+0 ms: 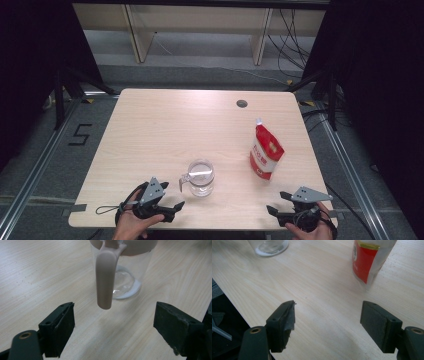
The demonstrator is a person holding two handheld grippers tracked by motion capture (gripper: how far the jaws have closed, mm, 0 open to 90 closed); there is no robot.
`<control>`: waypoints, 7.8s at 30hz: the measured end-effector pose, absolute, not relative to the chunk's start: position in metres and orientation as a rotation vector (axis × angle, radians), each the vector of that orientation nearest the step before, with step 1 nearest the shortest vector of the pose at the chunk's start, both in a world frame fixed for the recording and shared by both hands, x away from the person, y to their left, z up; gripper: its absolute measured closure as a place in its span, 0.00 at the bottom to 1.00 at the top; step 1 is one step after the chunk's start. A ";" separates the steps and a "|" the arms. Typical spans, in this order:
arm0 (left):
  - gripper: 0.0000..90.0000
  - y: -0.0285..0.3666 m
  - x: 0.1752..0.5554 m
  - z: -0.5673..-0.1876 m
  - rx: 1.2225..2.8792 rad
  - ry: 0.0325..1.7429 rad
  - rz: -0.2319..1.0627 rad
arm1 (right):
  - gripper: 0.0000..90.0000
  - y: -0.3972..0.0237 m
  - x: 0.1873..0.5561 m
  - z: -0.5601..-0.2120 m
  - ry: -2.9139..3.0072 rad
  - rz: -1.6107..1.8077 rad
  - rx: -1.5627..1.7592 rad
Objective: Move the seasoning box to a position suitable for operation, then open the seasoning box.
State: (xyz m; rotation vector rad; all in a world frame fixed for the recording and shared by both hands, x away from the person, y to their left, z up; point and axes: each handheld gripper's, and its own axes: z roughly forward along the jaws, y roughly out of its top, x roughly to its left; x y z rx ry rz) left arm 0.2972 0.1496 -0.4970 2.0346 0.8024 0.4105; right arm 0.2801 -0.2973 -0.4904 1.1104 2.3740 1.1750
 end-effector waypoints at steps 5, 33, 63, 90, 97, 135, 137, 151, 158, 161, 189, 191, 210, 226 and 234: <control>0.18 0.150 0.298 -0.498 2.018 0.828 0.406 | 0.32 -0.297 0.280 -0.490 2.366 1.182 1.121; 0.80 0.132 0.316 -0.493 2.019 0.743 0.519 | 0.32 -0.297 0.278 -0.489 2.321 1.192 1.202; 0.83 0.107 0.327 -0.494 2.006 0.662 0.447 | 0.32 -0.295 0.281 -0.489 2.350 1.182 1.183; 0.34 0.112 0.309 -0.464 1.970 0.686 0.398 | 0.32 -0.298 0.283 -0.491 2.358 1.189 1.128; 0.34 0.114 0.308 -0.457 1.969 0.670 0.379 | 0.32 -0.296 0.282 -0.491 2.353 1.192 1.130; 0.99 0.102 0.319 -0.440 1.909 0.598 0.425 | 0.37 -0.290 0.281 -0.489 2.345 1.176 1.037; 0.99 0.102 0.319 -0.442 1.904 0.611 0.417 | 0.38 -0.289 0.281 -0.489 2.356 1.180 1.036; 0.98 0.104 0.321 -0.449 1.908 0.596 0.422 | 0.46 -0.283 0.278 -0.487 2.375 1.174 0.973; 0.98 0.105 0.321 -0.450 1.907 0.584 0.436 | 0.48 -0.281 0.279 -0.487 2.389 1.183 0.912; 0.98 0.104 0.320 -0.450 1.908 0.584 0.439 | 0.50 -0.281 0.278 -0.486 2.362 1.178 0.893; 0.98 0.105 0.320 -0.452 1.901 0.570 0.440 | 0.83 -0.248 0.284 -0.469 2.282 1.329 0.748; 0.99 0.104 0.320 -0.453 1.904 0.564 0.452 | 0.84 -0.242 0.286 -0.468 2.282 1.349 0.728; 0.99 0.105 0.319 -0.454 1.886 0.580 0.446 | 0.96 -0.206 0.309 -0.458 2.281 1.385 0.614; 0.99 0.105 0.319 -0.455 1.882 0.577 0.445 | 0.98 -0.189 0.315 -0.453 2.289 1.419 0.612; 0.81 0.112 0.320 -0.454 1.855 0.594 0.374 | 0.98 -0.186 0.317 -0.452 2.262 1.438 0.607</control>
